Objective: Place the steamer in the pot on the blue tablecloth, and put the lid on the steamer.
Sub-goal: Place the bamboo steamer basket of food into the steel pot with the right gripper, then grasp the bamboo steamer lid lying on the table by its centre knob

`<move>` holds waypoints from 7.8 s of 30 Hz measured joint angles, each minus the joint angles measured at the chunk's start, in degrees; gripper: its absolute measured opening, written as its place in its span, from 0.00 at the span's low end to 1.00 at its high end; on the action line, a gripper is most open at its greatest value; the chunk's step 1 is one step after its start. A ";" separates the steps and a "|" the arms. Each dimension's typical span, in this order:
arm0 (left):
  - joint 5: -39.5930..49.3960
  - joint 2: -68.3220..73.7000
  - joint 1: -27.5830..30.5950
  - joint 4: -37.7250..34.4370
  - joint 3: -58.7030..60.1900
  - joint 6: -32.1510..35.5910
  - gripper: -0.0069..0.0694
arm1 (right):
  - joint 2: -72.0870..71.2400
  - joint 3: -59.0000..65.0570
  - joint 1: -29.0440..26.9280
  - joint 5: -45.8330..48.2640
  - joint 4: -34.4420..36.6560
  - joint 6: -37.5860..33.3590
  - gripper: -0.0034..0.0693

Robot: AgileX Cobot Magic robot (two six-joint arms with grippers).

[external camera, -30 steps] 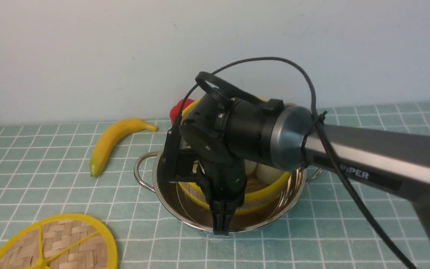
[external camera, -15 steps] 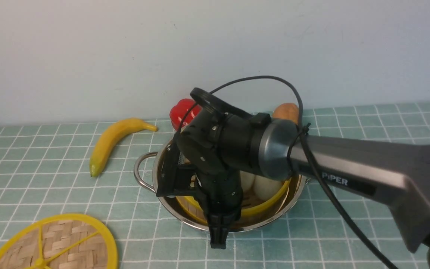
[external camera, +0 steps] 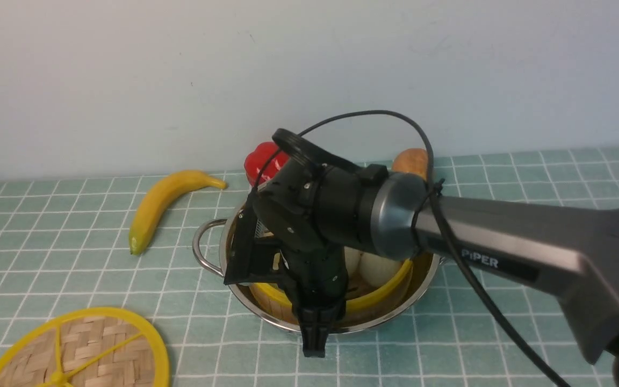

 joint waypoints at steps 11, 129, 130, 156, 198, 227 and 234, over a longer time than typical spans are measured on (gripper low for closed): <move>0.00 0.00 0.00 0.00 0.00 0.00 0.41 | -2.90 -0.30 0.00 -0.46 -1.94 3.63 0.63; 0.00 0.00 0.00 0.00 0.00 0.00 0.41 | -126.10 104.68 -47.03 -51.40 -13.51 58.05 0.35; 0.00 0.00 0.00 0.00 0.00 0.00 0.41 | -126.10 104.68 -47.03 -51.40 -13.50 58.05 0.35; -24.00 -0.10 0.00 -12.48 -0.07 -12.67 0.41 | -126.10 104.68 -47.03 -51.40 -13.37 58.05 0.38; 33.91 78.43 0.00 -1.04 -44.64 11.49 0.55 | -126.10 104.74 -47.03 -51.40 -13.33 58.05 0.38; 25.04 90.34 0.00 5.26 -44.69 -2.62 0.25 | -126.10 104.74 -47.03 -51.40 -13.33 58.05 0.38; 25.04 90.02 0.00 5.26 -44.69 -2.20 0.25 | -126.10 104.74 -47.03 -51.40 -13.33 58.05 0.38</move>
